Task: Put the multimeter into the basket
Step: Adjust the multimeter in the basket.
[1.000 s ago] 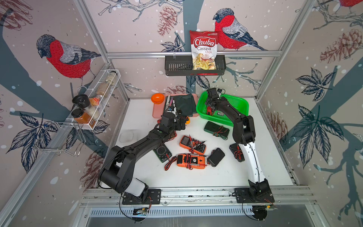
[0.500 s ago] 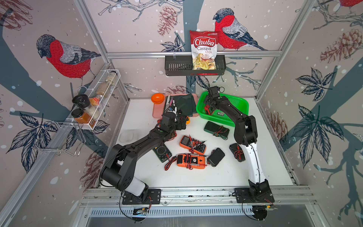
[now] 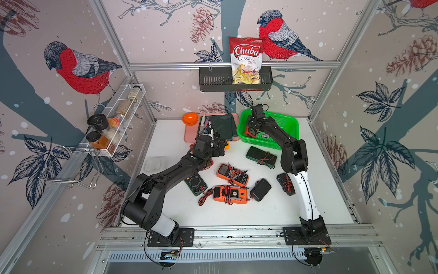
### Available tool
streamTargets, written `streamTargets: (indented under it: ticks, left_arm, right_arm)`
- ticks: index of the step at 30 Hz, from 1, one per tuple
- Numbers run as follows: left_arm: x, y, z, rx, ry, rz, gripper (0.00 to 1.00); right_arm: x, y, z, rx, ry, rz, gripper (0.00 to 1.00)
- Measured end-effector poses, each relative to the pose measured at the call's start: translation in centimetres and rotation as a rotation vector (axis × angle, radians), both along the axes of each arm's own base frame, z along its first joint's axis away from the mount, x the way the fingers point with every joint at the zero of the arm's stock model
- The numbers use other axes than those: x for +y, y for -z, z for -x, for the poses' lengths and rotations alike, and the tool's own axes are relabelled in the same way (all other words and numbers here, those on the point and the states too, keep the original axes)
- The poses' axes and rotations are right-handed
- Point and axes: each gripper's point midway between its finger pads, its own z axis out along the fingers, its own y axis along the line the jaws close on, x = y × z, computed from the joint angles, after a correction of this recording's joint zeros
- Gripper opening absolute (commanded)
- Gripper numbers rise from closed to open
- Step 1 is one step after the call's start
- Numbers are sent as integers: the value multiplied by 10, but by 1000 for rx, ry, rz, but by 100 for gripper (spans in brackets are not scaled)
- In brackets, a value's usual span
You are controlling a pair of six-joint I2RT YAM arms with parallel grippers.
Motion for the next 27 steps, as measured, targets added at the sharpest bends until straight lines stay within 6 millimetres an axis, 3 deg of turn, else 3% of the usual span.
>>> streamTargets:
  ticks: [5,7,10,15,18,21,25,27]
  left_arm:
    - [-1,-3,-1,0,-6,18,98]
    - [-2,-3,-2,1,-3,21,98]
    - [-5,-2,-2,8,4,27,98]
    - [-7,-7,-4,0,12,36,98]
    - [-7,-10,-3,-4,12,39,98]
    - [-6,-17,-2,-19,12,46,98]
    - [-4,-24,2,-33,10,53,98]
    - [-3,-25,4,-34,10,54,98]
  right_arm:
    - [6,11,10,25,-90,119,34]
    - [6,19,13,37,-116,173,45]
    - [9,19,14,37,-143,184,55]
    - [9,9,19,61,-162,174,58]
    - [11,-9,25,62,-177,162,63]
    - [9,-43,33,30,-186,142,70]
    - [-4,-96,63,-14,-188,119,76]
    - [-14,-105,81,-25,-185,113,78]
